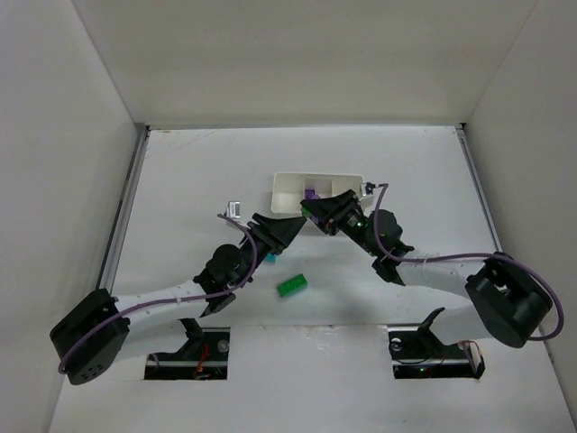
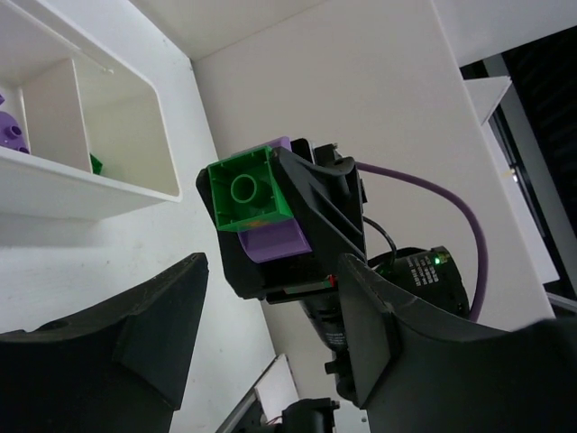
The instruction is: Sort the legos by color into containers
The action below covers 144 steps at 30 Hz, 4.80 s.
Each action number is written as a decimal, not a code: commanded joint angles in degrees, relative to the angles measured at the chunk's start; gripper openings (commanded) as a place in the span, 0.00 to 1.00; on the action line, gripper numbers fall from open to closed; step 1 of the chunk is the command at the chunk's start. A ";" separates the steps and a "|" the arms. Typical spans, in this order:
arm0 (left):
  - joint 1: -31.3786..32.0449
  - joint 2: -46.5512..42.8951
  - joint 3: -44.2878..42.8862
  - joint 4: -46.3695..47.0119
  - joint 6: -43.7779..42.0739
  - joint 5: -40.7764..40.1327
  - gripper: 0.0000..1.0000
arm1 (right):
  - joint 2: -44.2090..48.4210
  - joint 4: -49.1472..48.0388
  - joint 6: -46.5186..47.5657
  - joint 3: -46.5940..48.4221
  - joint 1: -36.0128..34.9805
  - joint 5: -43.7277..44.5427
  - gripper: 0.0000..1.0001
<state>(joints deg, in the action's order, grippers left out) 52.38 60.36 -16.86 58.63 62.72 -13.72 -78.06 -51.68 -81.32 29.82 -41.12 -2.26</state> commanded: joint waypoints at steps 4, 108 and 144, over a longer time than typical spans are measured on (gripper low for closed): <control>-0.22 1.07 -0.27 7.11 2.32 -1.05 0.55 | -1.56 -11.42 -4.28 2.17 -1.19 0.86 0.36; -7.16 -6.21 5.88 7.21 0.21 0.44 0.13 | 11.53 6.94 18.82 -2.32 4.95 -2.74 0.33; 3.30 -7.11 -3.87 -14.77 -20.00 -6.50 0.14 | -2.12 33.84 43.18 18.80 6.19 16.23 0.72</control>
<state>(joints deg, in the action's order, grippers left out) 55.05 51.99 -16.49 42.94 45.84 -19.40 -85.71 -15.68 -38.33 50.26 -34.61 11.94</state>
